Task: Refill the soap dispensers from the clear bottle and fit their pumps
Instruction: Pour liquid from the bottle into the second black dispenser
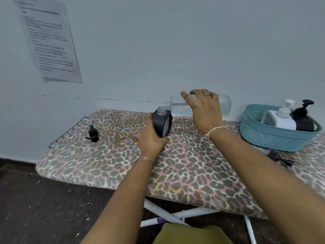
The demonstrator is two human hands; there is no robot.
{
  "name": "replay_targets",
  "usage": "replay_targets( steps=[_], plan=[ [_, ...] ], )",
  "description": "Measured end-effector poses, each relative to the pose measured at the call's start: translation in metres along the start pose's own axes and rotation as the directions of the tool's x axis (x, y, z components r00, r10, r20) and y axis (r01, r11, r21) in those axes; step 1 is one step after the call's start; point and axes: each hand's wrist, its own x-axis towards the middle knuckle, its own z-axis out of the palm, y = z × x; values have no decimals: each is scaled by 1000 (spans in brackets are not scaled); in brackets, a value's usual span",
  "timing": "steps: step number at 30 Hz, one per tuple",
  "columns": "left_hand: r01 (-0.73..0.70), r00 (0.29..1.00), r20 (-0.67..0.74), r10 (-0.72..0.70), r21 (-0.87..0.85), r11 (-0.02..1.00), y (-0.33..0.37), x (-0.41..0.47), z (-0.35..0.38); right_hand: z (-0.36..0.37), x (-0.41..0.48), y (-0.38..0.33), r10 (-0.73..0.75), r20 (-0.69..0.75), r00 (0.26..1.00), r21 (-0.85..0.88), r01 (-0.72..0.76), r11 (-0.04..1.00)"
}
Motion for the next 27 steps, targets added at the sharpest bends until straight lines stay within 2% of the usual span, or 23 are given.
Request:
replay_targets(
  steps=[27],
  plan=[
    [-3,1000,8,3,-15,1000,-5,5,2,-1,2,3,-26,4,1000,1,26,1000]
  ],
)
